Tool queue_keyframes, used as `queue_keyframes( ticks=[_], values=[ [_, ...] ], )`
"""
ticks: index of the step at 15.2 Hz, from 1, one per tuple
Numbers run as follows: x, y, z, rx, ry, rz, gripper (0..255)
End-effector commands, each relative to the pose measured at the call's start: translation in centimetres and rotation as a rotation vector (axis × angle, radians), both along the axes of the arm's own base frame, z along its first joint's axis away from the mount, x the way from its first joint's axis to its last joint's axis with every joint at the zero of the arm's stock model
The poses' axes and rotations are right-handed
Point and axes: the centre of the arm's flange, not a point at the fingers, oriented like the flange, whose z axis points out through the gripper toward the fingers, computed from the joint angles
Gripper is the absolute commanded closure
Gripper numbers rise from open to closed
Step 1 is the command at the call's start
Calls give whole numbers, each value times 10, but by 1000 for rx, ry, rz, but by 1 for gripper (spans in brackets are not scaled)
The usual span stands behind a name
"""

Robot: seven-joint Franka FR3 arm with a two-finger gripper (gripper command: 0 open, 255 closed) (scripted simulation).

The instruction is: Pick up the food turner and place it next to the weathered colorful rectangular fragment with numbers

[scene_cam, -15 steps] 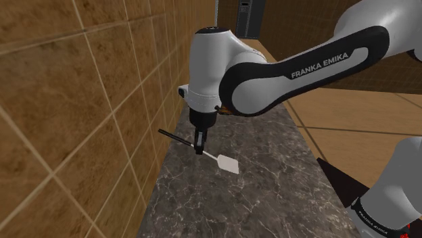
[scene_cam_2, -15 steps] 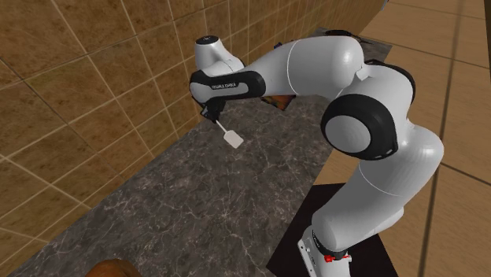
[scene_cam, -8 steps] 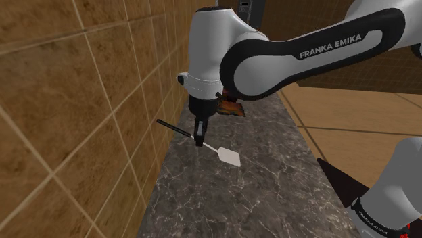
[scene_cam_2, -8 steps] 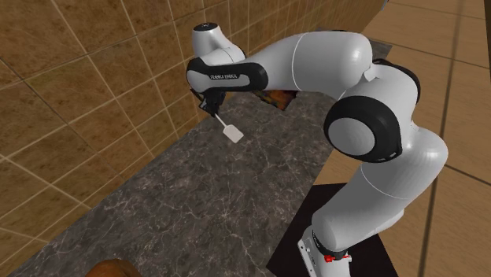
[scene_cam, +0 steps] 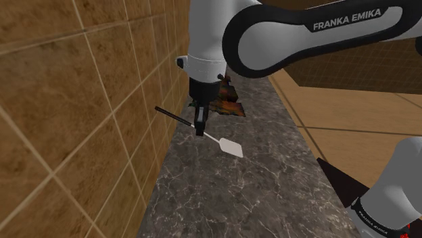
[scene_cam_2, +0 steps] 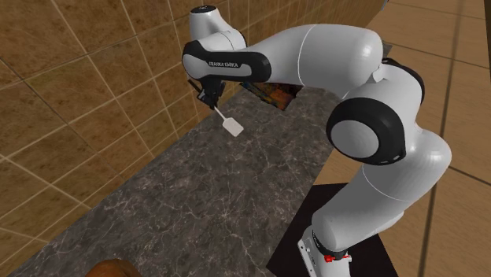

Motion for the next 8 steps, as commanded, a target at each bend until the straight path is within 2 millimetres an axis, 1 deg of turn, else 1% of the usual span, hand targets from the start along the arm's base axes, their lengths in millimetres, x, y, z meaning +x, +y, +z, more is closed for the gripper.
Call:
queue_keyframes(
  ticks=[1, 8],
  values=[
    [0, 1, 11, 0, 0, 0, 255],
    [0, 1, 48, 0, 0, 0, 255]
  ],
)
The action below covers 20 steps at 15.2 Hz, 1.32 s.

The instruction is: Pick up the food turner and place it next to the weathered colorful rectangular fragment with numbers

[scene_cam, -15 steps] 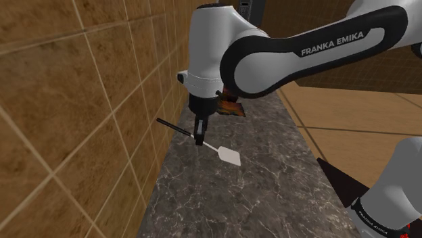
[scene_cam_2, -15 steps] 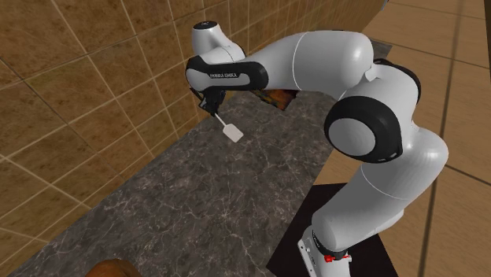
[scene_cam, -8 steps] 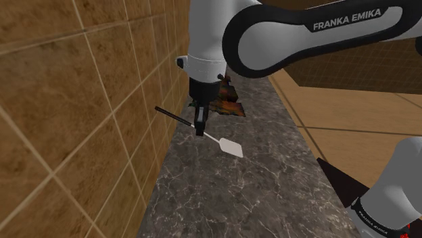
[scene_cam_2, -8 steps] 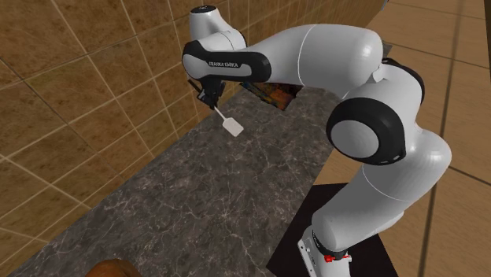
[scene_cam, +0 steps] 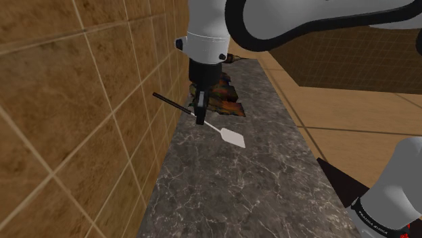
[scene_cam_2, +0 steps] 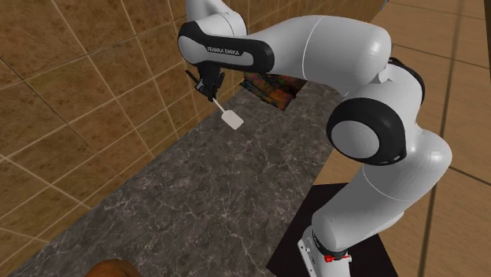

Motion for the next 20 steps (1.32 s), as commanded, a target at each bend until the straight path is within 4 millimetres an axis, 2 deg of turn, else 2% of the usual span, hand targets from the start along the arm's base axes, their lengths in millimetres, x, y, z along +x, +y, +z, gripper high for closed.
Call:
queue_keyframes(
  ticks=[1, 3, 20],
  values=[
    [1, 1, 12, 0, 0, 0, 255],
    [1, 1, 18, 0, 0, 0, 255],
    [114, -193, 18, 0, 0, 0, 255]
  ],
)
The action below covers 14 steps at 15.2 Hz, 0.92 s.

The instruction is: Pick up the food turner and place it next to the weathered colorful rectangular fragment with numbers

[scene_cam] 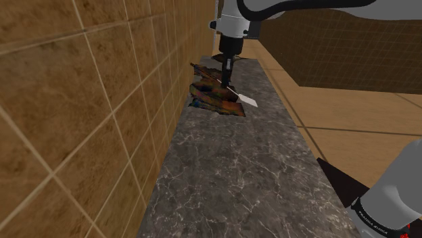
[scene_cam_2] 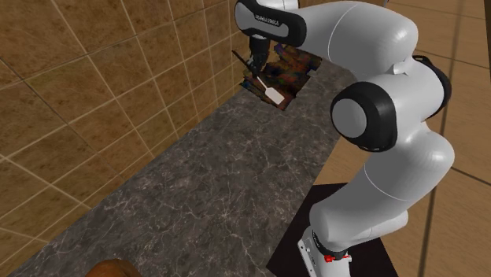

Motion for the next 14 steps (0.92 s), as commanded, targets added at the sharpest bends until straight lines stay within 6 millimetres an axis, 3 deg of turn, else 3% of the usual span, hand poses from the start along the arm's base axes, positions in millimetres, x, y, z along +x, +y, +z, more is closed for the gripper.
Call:
queue_keyframes(
  ticks=[1, 3, 14],
  values=[
    [14, -22, -2, -1, 0, 2, 255],
    [32, -53, -2, -1, 0, 2, 255],
    [32, -53, -60, -1, 0, 2, 255]
  ],
)
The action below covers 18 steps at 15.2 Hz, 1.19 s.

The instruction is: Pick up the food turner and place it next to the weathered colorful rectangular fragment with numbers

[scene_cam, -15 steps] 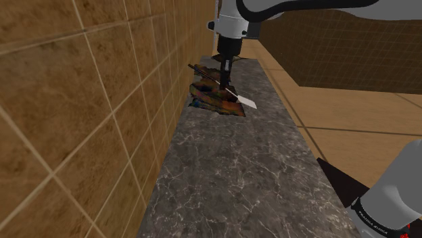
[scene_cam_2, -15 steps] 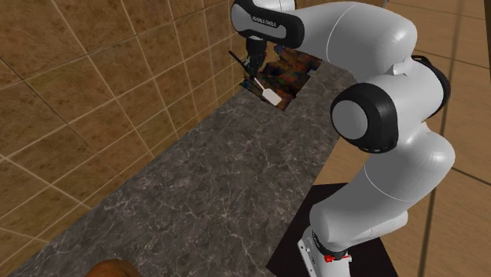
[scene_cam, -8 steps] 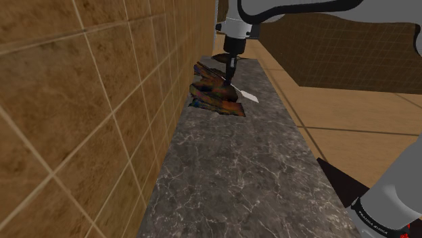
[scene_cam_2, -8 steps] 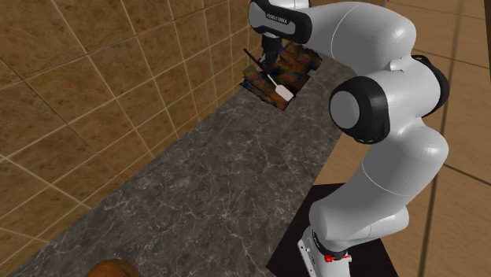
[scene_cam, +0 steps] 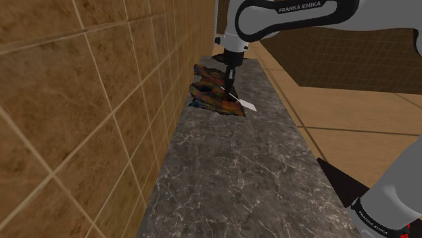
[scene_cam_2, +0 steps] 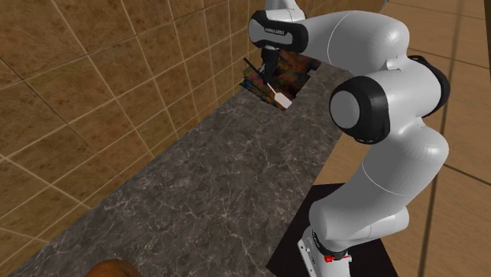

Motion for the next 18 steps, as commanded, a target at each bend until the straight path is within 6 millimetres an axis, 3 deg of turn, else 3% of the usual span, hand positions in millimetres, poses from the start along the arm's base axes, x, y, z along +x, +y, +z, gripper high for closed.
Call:
queue_keyframes(
  ticks=[1, 18],
  values=[
    [0, -2, -10, 0, 0, 0, 255],
    [0, -2, -100, 0, 0, 0, 255]
  ],
)
